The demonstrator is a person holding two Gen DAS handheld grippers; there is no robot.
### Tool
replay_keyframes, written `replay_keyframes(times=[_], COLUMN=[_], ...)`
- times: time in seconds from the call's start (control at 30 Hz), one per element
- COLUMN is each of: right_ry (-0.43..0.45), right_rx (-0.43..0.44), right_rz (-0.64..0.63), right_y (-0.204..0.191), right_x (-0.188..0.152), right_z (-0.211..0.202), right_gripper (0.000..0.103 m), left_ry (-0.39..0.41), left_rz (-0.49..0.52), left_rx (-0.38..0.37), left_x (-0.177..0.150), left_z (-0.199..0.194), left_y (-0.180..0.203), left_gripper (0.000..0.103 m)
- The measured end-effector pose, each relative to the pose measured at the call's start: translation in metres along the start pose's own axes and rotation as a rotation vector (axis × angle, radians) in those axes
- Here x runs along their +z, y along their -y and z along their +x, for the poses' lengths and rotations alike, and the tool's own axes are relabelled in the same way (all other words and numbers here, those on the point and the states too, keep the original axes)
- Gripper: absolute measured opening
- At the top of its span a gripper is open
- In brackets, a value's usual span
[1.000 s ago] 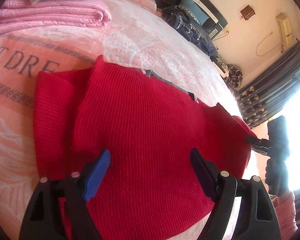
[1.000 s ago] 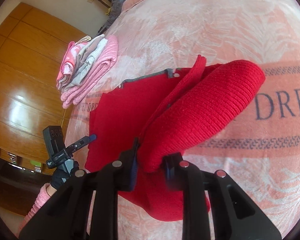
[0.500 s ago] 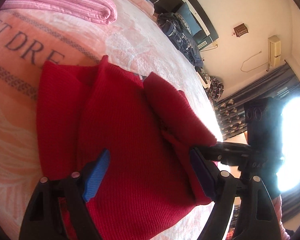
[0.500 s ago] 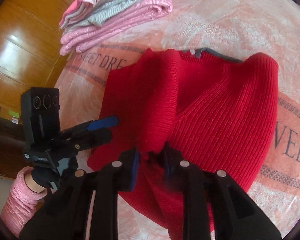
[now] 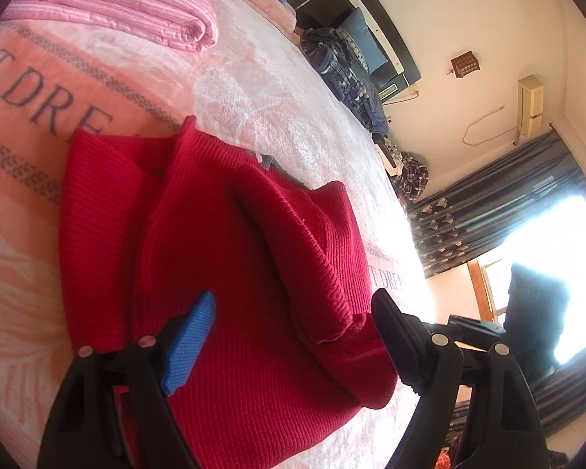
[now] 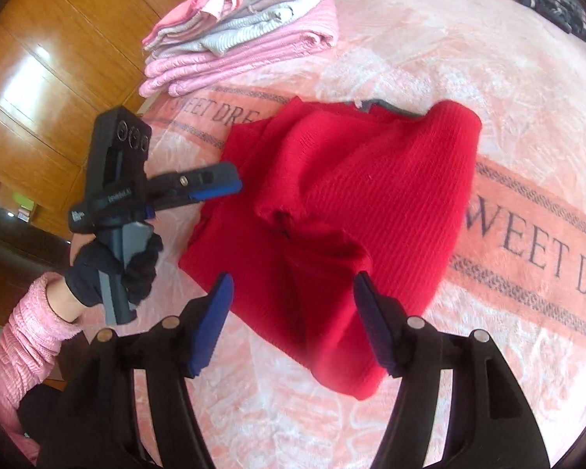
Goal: Fold small clothes
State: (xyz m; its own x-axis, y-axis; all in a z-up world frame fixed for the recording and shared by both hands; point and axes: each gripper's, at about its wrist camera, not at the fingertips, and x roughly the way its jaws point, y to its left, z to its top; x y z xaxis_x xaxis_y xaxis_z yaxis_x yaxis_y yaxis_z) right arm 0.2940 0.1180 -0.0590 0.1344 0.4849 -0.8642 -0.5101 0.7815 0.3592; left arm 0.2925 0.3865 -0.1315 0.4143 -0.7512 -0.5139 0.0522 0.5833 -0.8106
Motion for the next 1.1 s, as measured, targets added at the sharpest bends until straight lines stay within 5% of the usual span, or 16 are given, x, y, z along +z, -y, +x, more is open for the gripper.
replay_keyframes(times=[0.2,0.27,0.33,0.37,0.53,1.0,1.1], right_ry=[-0.013,0.003,0.025,0.033,0.036,0.155,0.169], right_rx=[0.016,0.028,0.072,0.112,0.148,0.229,0.241], right_rz=[0.053,0.064,0.071,0.063,-0.042,0.017,0.016], right_y=[0.016,0.019,0.020,0.018,-0.008,0.010,0.014], right_x=[-0.013,-0.008,-0.004,-0.004,-0.013,-0.017,-0.020], right_z=[0.029,0.036,0.038,0.038,0.033,-0.017,-0.023], right_gripper=[0.060,0.044,0.012,0.007,0.006,0.006,0.006], left_ry=[-0.027,-0.039,-0.056,-0.063,-0.096,-0.135,-0.148], left_rz=[0.000,-0.008,-0.011,-0.011,-0.061,-0.255,-0.213], left_rx=[0.014,0.012,0.013,0.012,-0.022,-0.208,-0.239], left_x=[-0.002,-0.002,-0.003,-0.004,-0.009,0.001,0.004], left_z=[0.012,0.017,0.023,0.025,0.037,0.084,0.087], left_y=[0.007,0.008,0.009,0.009,0.004,0.011,0.027], left_gripper=[0.082,0.082,0.082,0.082,0.082,0.086,0.087])
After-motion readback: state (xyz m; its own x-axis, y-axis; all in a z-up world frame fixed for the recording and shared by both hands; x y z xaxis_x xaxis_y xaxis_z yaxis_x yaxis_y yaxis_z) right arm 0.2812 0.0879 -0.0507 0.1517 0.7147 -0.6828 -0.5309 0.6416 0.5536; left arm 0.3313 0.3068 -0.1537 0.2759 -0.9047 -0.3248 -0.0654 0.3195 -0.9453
